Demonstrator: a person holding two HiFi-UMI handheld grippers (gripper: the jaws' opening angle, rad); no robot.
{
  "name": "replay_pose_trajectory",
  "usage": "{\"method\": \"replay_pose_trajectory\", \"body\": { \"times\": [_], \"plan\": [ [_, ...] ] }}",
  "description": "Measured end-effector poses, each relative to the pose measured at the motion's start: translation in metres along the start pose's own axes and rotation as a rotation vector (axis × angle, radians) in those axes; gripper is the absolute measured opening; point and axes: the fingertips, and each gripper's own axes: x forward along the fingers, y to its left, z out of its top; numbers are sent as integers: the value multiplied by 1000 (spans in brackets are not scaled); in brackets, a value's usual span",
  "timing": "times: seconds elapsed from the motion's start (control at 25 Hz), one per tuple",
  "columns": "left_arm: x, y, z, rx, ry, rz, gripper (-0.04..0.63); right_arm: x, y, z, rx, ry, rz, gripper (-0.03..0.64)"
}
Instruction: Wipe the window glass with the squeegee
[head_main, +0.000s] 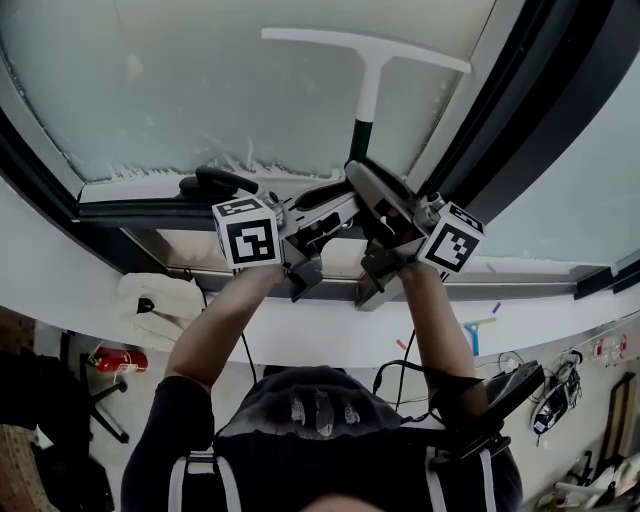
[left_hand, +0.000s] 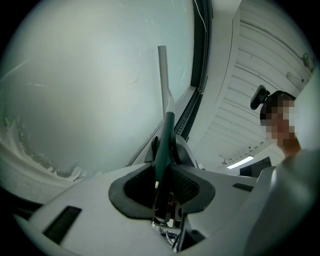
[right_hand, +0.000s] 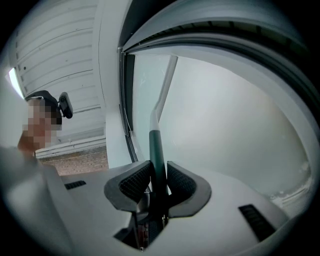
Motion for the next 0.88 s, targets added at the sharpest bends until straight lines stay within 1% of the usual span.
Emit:
{"method": "replay_pose_trajectory", "body": {
  "times": [0.48, 0.6, 0.76, 0.88],
  "plan": [
    [-6, 13, -15, -57, 37, 34, 100, -7, -16, -15, 96, -9, -31, 87],
    [-12, 15, -22, -66, 40, 32, 100, -9, -17, -25, 118, -10, -42, 89],
    [-11, 19, -29, -91, 46, 22, 100, -13, -21, -28, 124, -17, -65, 89],
    [-19, 18, -37, -111, 53, 14, 100, -15, -19, -40, 127, -18, -80, 89]
  ]
}}
